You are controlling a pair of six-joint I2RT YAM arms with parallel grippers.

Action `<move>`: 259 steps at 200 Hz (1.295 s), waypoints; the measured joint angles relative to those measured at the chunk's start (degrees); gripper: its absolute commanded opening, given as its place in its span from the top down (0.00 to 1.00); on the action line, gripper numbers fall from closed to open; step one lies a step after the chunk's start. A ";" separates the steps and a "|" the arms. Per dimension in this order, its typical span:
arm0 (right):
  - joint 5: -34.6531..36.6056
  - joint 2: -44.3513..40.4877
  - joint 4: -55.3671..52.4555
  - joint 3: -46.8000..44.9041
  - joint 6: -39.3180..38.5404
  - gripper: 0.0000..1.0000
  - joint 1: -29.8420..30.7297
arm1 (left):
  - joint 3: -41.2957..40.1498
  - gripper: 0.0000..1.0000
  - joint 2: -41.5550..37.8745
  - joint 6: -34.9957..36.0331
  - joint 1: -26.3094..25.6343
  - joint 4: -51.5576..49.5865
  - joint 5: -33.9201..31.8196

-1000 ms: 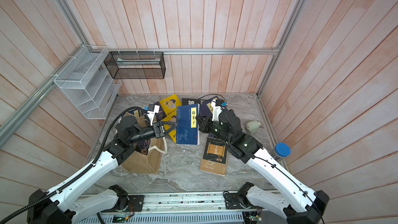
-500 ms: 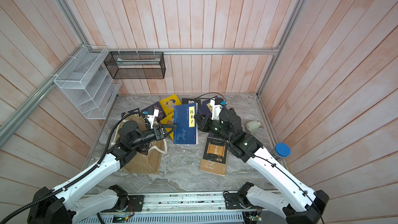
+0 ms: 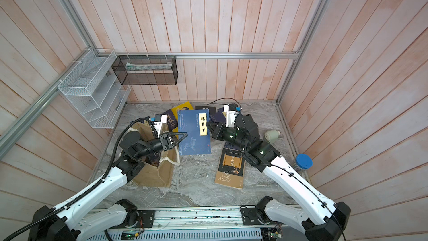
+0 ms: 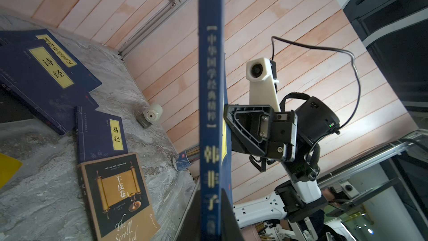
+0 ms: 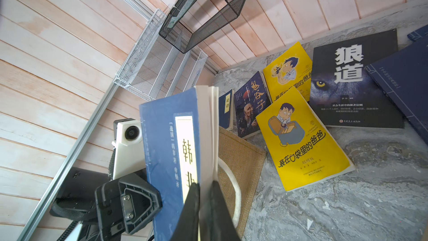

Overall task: Put the books into the canvas bag
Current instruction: Pick up the book from the center of the board, then place the book in the canvas bag.

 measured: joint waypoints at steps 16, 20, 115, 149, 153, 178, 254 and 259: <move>-1.11 0.59 0.42 0.00 0.00 0.83 0.04 | 0.57 0.98 -2.12 1.99 0.39 -4.37 -0.72; -1.49 0.72 0.52 0.00 -0.09 0.79 0.09 | 0.96 0.98 -2.58 2.40 0.46 -5.86 -1.05; -3.45 14.36 2.56 4.72 -2.47 0.53 3.04 | 19.96 1.00 -19.61 22.86 1.49 -44.92 -25.03; -4.04 22.45 5.09 8.98 -3.10 0.54 7.61 | 23.17 1.00 -25.40 25.97 1.49 -54.58 -36.30; -4.13 23.26 5.57 9.07 -3.06 0.54 8.11 | 23.50 1.00 -25.94 26.34 1.49 -55.47 -37.70; -5.11 28.02 7.89 9.09 -2.75 0.54 10.51 | 25.49 1.00 -28.39 28.50 1.49 -60.92 -45.05; -9.35 35.71 12.00 10.23 -1.09 0.54 13.16 | 27.89 1.00 -23.78 34.49 1.49 -70.01 -54.27; -9.53 35.87 12.31 10.43 -1.05 0.54 13.31 | 27.89 1.00 -22.53 34.73 1.49 -70.53 -54.23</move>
